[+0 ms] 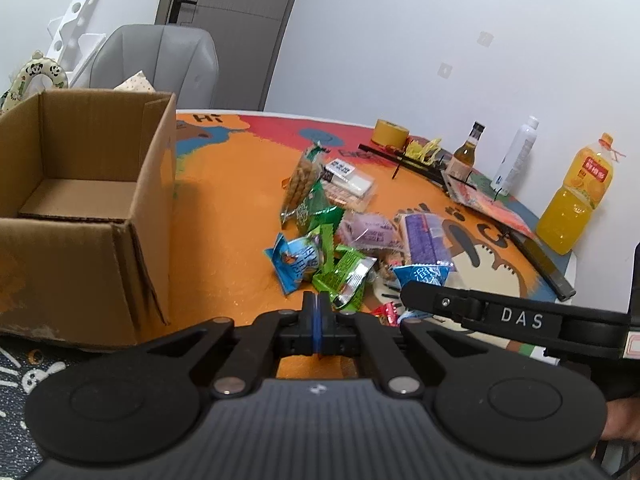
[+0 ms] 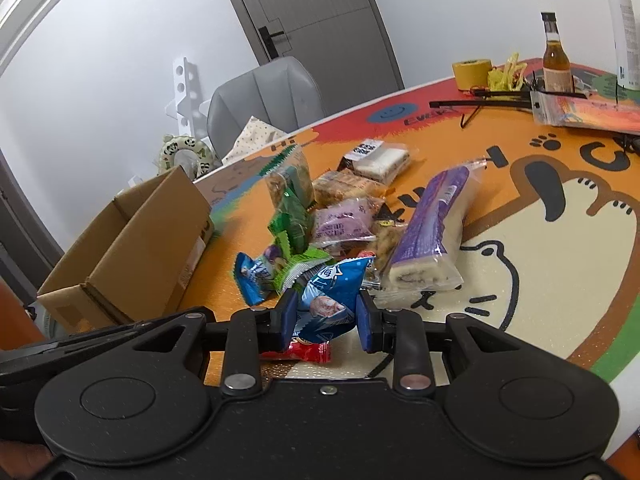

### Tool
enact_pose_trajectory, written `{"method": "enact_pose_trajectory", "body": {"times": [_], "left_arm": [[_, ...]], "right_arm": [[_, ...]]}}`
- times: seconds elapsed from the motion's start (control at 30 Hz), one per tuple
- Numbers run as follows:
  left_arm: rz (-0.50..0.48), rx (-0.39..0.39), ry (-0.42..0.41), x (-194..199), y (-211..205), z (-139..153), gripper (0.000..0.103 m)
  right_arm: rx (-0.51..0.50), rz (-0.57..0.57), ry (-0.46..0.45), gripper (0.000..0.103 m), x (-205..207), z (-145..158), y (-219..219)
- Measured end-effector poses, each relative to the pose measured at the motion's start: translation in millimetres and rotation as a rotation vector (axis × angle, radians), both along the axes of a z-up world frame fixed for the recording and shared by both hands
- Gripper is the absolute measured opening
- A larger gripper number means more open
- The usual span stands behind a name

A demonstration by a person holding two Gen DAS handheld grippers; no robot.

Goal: Organize snacks
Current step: 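Grasp the blue wrapped snack with the right gripper while the left gripper grasps the red candy bar, then lift the blue snack with the right gripper while the left gripper lifts the red bar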

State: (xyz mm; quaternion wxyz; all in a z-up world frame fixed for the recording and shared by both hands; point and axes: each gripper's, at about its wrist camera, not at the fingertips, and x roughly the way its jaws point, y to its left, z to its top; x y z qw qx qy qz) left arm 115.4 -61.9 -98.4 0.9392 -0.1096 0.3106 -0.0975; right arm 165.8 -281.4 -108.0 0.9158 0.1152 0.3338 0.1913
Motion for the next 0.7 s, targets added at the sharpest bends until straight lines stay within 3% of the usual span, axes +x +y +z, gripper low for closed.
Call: {"method": "enact_pose_trajectory", "body": {"times": [0.17,0.3,0.33,0.37,0.43,0.7], "left_arm": [[-0.058,0.025,0.006,2,-10,1,0.001],[-0.073,0.095,0.01,5,-24,-1,0.015],[-0.08,0.092,0.015,6,-26,-2,0.032],[-0.081,0.086,0.02,7,-27,-3,0.054],[-0.068,0.079,0.005,7,-31,-4,0.076],[-0.042,0.1,0.042,23,-52,-16,0.08]], "right_arm": [[-0.013,-0.016,-0.008,0.029,-6,2,-5],[-0.024,-0.044,0.002,0.029,-8,0,-16],[-0.029,-0.052,0.004,0.029,-8,-1,-19],[-0.032,-0.06,0.006,0.029,-9,-2,-21],[-0.035,-0.075,0.01,0.029,-9,-4,-28],[-0.039,-0.129,0.01,0.029,-8,-6,-52]]}}
